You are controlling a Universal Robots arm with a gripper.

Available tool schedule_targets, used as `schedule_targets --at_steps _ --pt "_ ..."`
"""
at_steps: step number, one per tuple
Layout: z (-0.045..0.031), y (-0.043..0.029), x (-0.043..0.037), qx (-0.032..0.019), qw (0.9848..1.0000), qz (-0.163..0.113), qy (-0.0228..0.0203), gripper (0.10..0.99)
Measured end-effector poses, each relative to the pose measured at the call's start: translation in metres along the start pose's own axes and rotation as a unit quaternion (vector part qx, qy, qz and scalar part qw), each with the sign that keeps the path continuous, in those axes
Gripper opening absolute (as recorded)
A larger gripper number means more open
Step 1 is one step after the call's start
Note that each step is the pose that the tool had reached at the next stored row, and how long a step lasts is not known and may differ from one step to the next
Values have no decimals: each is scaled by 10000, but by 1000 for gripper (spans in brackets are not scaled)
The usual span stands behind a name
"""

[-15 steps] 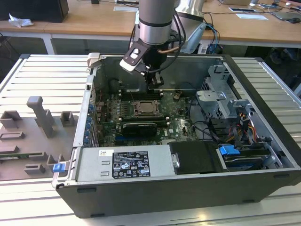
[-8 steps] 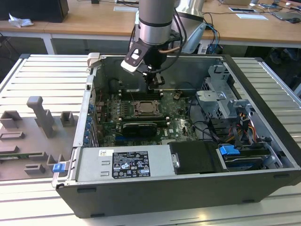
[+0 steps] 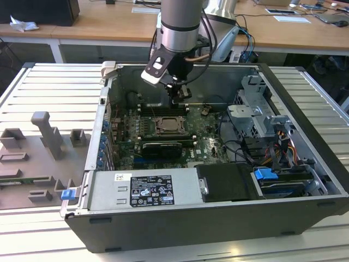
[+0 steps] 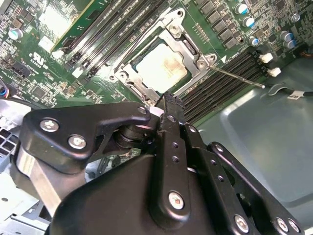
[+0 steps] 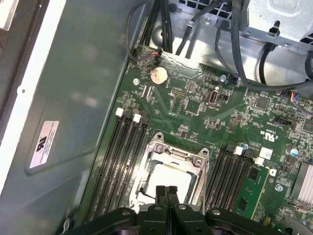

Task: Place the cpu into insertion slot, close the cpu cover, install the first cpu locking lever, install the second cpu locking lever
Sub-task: 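Install the first cpu locking lever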

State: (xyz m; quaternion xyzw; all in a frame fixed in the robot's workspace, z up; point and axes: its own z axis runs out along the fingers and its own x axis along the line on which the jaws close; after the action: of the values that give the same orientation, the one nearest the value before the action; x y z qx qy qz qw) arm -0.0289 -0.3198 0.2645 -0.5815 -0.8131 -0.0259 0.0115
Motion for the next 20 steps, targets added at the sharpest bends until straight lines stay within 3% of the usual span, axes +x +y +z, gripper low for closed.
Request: schedule_targets --at_steps 20 --pt "0 0 0 29 9982 -595 17 106"
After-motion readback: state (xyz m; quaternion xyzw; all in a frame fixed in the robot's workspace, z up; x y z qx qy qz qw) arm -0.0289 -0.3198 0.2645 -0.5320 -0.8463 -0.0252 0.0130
